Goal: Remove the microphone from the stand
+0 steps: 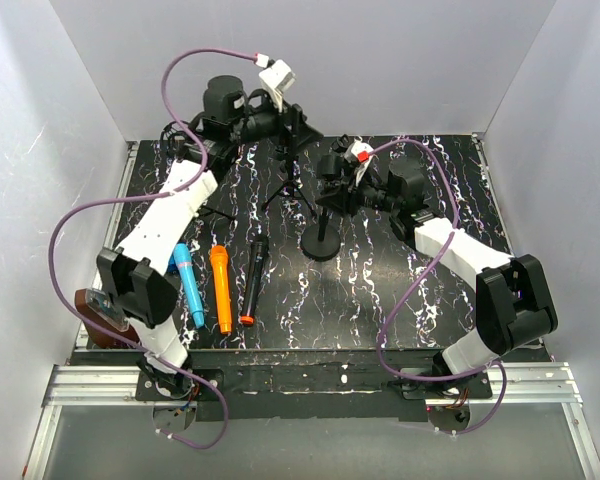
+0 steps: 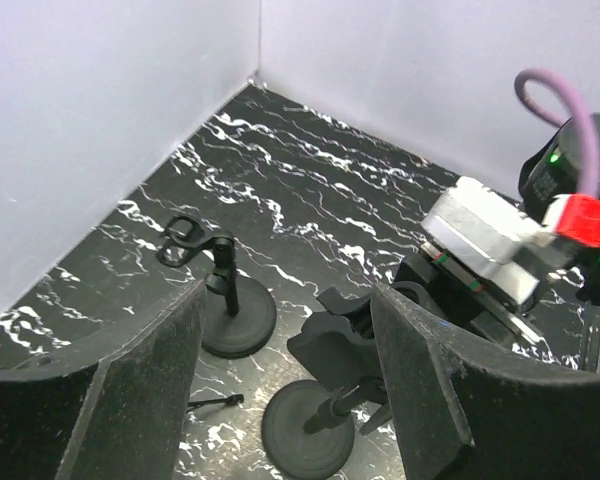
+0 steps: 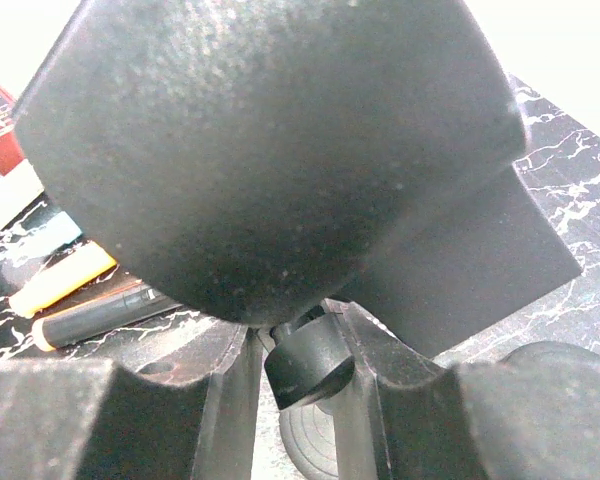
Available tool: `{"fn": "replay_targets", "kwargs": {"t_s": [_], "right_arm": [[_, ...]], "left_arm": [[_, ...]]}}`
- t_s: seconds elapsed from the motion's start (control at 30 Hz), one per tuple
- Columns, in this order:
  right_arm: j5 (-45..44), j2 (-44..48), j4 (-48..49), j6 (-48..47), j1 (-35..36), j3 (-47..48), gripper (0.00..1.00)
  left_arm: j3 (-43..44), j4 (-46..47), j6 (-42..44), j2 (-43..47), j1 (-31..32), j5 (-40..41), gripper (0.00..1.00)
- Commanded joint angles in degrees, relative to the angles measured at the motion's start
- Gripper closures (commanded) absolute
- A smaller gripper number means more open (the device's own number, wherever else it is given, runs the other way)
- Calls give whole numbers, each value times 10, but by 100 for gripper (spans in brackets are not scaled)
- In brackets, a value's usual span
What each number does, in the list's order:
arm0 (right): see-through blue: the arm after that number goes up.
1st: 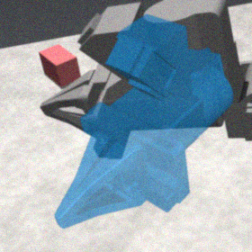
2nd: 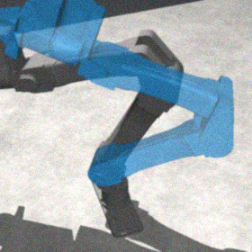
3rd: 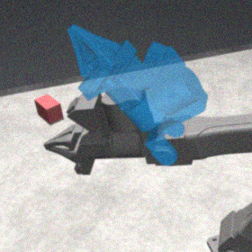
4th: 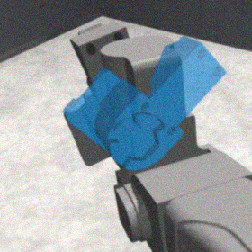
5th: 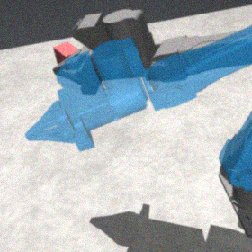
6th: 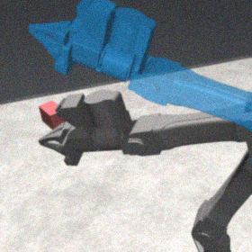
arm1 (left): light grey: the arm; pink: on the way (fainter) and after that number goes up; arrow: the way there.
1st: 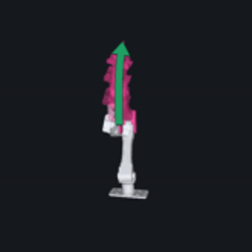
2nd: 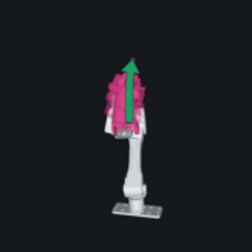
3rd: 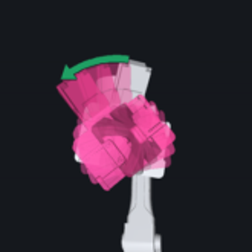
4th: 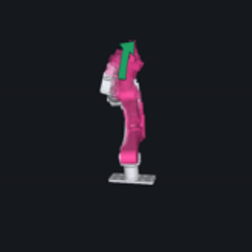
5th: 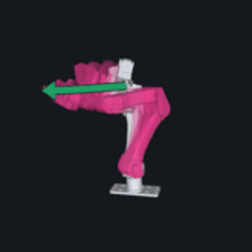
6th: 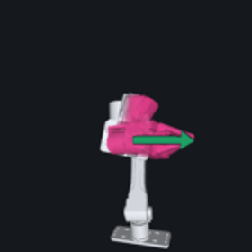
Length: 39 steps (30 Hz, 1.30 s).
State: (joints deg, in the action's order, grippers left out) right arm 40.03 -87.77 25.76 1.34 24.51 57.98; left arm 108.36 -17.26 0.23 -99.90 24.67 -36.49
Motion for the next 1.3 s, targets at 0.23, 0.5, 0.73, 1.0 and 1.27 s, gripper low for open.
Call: {"fn": "replay_targets", "kwargs": {"t_s": [0.23,0.5,0.73,1.0,1.27], "right_arm": [[6,-6,-13,-64,11,-23,99],[1,-43,-52,-93,11,-36,99],[-1,-79,-70,-114,10,-31,99],[4,-73,-99,-121,5,-13,59],[7,11,-185,-88,-24,8,15]], "left_arm": [[-88,-25,68,-12,35,-48,37],[-185,-30,150,17,44,-25,39],[-202,-16,159,15,51,24,40],[-204,-15,162,27,51,61,39],[-201,-8,168,56,51,106,34]]}}
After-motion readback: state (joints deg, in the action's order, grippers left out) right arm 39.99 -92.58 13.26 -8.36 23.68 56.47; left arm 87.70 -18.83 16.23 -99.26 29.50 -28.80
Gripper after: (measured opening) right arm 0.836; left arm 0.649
